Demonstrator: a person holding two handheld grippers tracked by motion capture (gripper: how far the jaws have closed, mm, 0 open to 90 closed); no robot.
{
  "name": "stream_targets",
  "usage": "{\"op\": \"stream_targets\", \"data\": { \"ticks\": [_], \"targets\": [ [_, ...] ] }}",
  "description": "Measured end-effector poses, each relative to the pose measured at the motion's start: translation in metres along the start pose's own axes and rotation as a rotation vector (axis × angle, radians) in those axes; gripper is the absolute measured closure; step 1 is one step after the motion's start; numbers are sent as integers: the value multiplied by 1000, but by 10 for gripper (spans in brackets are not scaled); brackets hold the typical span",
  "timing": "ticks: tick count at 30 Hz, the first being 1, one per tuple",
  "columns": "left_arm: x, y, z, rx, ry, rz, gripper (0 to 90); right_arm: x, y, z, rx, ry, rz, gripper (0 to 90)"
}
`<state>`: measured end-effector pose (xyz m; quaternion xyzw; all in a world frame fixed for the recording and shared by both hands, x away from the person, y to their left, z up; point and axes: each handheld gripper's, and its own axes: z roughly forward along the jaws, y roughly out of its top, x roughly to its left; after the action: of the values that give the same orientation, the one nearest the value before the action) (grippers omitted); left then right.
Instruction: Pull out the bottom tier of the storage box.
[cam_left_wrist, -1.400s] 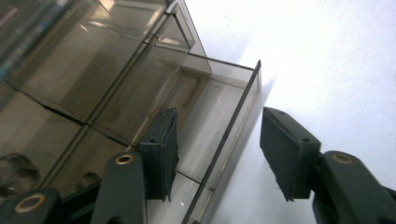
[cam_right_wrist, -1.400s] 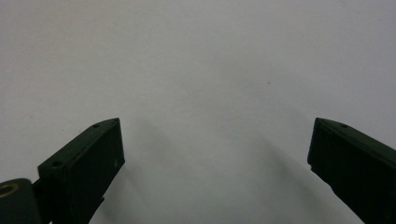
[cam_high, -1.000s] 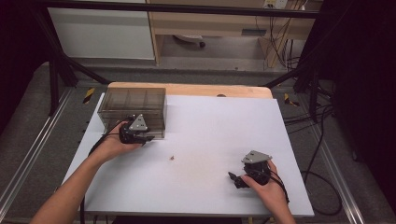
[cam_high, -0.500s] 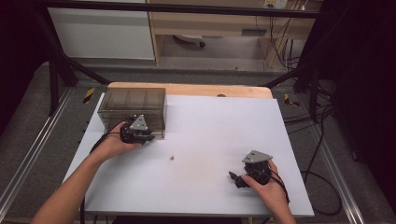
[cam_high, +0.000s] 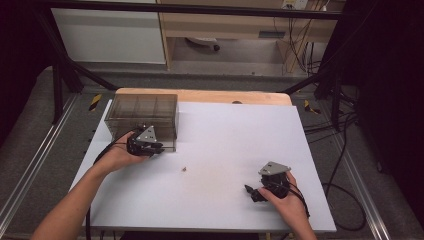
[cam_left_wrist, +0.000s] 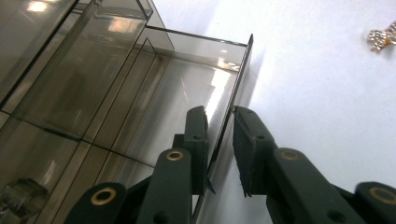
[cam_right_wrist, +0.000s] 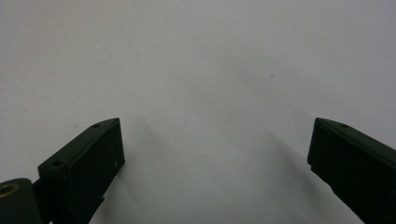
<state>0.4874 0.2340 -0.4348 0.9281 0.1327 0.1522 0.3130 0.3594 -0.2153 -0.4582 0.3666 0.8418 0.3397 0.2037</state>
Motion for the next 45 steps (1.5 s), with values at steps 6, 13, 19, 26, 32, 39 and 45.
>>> {"op": "stream_targets", "data": {
  "ticks": [6,13,19,26,32,39,45],
  "targets": [
    [-2,-1,-3,5,-18,3,765,1,0,0,1,3,-2,41],
    [-5,-2,-7,14,-31,33,775,1,0,1,4,3,-5,41],
    [-7,-4,-10,20,-44,45,780,1,0,1,5,4,-5,41],
    [-10,-5,-13,24,-47,52,782,2,0,0,5,8,-8,41],
    [-14,-6,-16,31,-59,58,784,2,0,1,7,10,-8,41],
    [-16,-6,-18,38,-60,60,783,3,0,1,8,12,-8,41],
    [-18,-6,-19,37,-62,55,785,3,1,1,9,13,-8,40]
  ]
}}
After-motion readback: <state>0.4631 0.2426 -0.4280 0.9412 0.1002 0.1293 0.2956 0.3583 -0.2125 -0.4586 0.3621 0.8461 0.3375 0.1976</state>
